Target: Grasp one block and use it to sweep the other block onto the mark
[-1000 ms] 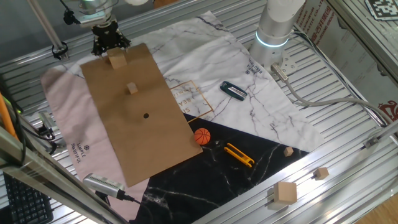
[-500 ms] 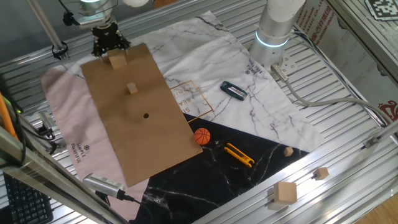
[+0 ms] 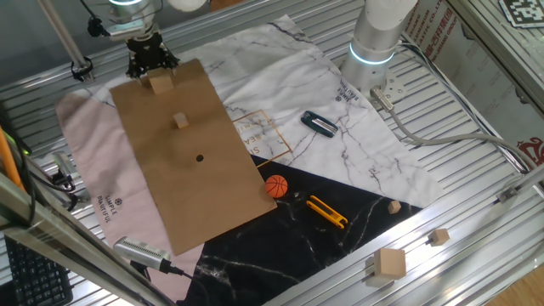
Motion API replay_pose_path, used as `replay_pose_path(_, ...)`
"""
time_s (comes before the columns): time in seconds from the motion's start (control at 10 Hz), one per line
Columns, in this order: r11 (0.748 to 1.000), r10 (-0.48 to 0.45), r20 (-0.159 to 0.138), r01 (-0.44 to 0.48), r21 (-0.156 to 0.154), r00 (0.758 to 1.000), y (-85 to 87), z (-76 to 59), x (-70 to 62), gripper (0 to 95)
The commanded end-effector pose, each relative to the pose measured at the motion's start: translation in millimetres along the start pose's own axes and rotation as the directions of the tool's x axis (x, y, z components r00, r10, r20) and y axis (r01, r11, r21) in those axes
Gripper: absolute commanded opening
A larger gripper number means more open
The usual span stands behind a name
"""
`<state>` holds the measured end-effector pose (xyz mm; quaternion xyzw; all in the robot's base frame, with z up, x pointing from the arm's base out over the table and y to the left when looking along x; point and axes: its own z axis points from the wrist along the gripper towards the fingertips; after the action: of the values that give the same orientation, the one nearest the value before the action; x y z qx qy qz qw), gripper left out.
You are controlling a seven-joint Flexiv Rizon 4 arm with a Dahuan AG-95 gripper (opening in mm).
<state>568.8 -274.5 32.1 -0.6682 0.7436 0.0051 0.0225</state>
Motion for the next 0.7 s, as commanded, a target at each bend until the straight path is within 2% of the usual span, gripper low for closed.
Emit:
replay_pose_path(0.1,1.000,0.003,-0.001,-0.003,0.000,1.000,-0.8,1.0,0.5,95.0)
replay_pose_path(0.2,1.000,0.007,-0.002,-0.007,0.001,1.000,-0.6,1.5,0.2,95.0)
replay_pose_path(0.3,1.000,0.009,-0.002,-0.009,0.001,1.000,-0.4,1.6,-0.1,76.0)
replay_pose_path(0.7,1.000,0.006,-0.004,-0.006,0.011,1.000,0.6,5.1,-1.8,76.0)
